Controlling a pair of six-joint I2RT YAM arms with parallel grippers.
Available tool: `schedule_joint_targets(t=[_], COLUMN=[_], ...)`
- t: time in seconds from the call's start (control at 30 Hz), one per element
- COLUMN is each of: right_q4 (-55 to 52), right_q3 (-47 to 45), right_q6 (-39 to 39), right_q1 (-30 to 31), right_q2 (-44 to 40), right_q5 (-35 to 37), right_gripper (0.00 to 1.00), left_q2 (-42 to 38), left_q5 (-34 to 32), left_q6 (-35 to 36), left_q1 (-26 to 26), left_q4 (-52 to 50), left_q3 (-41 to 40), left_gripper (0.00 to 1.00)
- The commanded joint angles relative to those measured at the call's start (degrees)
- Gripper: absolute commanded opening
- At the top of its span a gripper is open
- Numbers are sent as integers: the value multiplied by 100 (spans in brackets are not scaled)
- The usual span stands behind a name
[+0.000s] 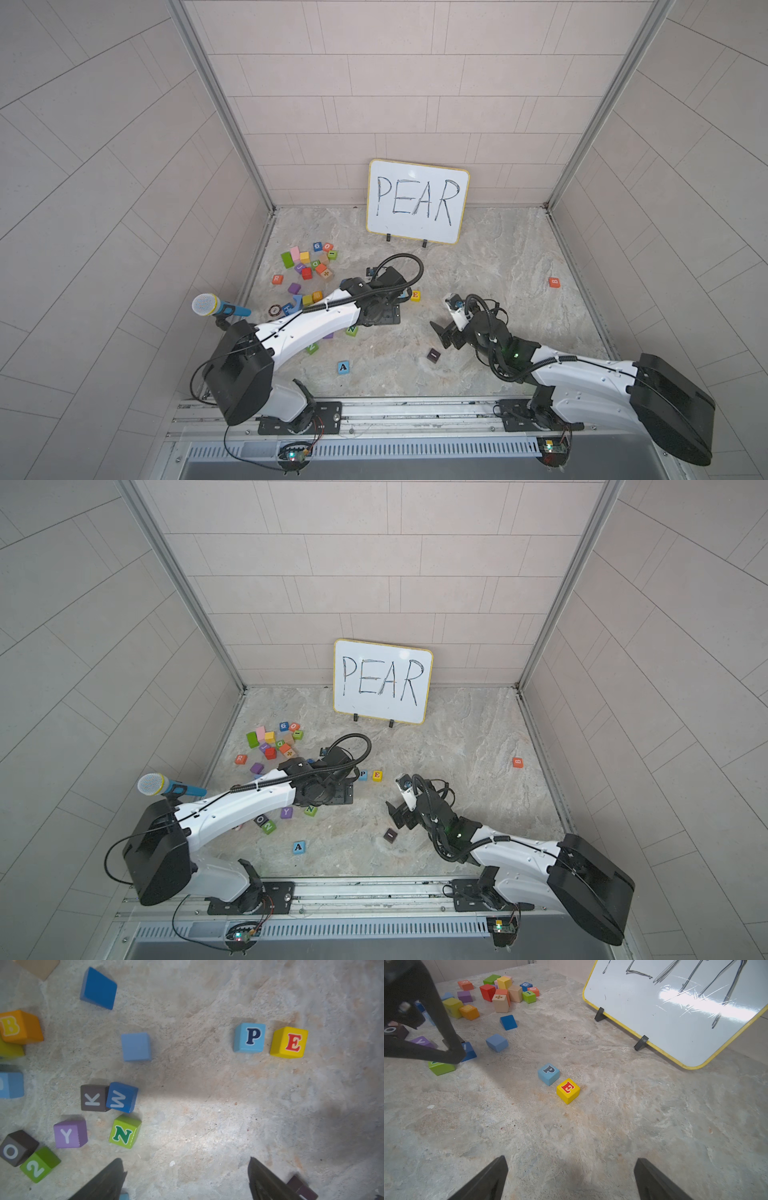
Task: Spell the uppercase word “pear” with letter blocks
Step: Pick up the letter block from the center of the board.
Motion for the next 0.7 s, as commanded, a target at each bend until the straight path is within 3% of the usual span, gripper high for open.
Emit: schedule_joint_targets(t=[0.0,0.67], right_q4=[-223,-110], right_q3=[-13,-181], right_q6=[51,110], right_q1=[128,631], right_q2=[-161,-232], right_q5=[89,603], right_gripper=[100,100], left_q2=[-402,-2383], left_q5=[-7,421], left_q6=[-290,-1030], left_q1=[-30,-30], left_q4=[-306,-812], left_q3=[-409,-2229], left_gripper=[96,96])
